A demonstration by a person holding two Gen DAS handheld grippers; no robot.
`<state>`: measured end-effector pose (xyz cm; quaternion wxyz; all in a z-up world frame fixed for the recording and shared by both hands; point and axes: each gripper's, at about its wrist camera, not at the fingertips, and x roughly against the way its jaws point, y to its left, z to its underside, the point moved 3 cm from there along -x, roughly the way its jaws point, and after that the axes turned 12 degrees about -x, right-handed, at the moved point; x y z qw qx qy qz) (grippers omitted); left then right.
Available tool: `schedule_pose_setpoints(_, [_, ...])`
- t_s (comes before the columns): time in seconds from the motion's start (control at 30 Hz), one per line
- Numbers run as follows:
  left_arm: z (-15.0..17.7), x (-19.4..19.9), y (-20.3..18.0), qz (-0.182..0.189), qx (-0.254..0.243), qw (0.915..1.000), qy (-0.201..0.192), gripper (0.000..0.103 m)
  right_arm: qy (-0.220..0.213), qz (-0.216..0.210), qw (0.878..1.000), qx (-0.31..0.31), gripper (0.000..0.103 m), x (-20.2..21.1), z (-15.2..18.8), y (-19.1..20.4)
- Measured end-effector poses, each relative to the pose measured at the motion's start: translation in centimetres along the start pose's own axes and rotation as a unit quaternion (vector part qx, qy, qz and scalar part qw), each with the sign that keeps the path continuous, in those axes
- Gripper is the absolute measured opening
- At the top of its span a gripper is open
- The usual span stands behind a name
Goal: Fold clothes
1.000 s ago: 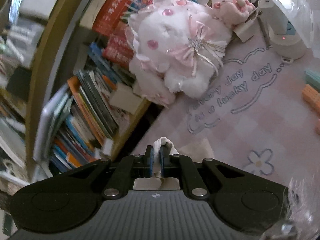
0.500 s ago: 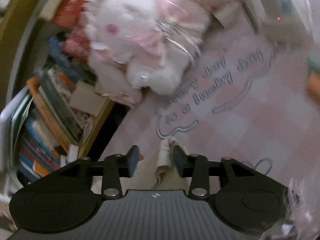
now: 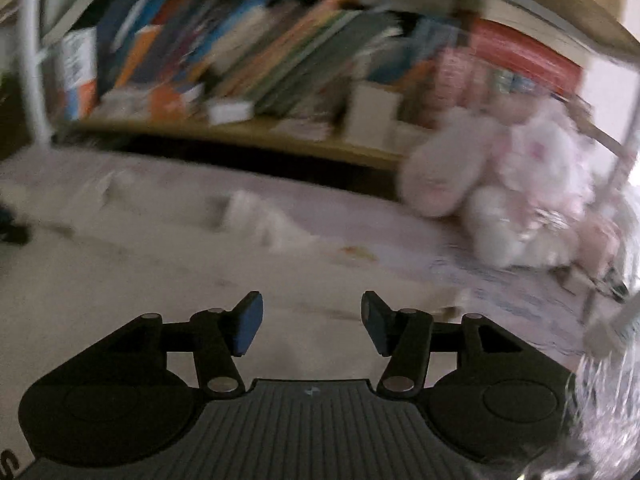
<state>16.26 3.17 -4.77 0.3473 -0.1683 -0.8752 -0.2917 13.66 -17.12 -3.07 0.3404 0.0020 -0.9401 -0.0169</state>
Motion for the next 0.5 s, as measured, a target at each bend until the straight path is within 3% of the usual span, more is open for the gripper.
schedule_pose_setpoints(0.03, [-0.6,-0.1,-1.1,-0.009,-0.044,0.9990,-0.003,0.042,0.006,0.000,1.000,0.009,0.052,-0.2,0.2,0.4])
schedule_pose_setpoints(0.1, [-1.5,-0.6,-3.1,-0.036,-0.133,0.9905,-0.009,0.055,0.016,0.000,1.000,0.024,0.053,-0.4,0.7,0.9])
schedule_pose_setpoints(0.23, [-2.3,-1.3,-5.3,-0.064,-0.240,0.9684,-0.023,0.061,0.028,-0.005,0.999,0.022,0.052,-0.7,0.7,0.8])
schedule_pose_setpoints(0.33, [-2.8,-1.8,-6.2,-0.066,-0.288,0.9548,-0.033,0.061,0.037,-0.011,0.999,0.012,0.051,-0.9,0.5,0.6])
schedule_pose_setpoints(0.37, [-3.2,-2.2,-5.8,-0.072,-0.289,0.9541,-0.031,0.061,0.038,-0.013,0.999,0.009,0.051,-0.8,0.6,0.5])
schedule_pose_setpoints(0.5, [-5.8,-4.5,-2.2,-0.113,-0.245,0.9628,-0.011,0.063,0.044,-0.019,0.999,-0.004,0.050,-0.8,0.6,0.2])
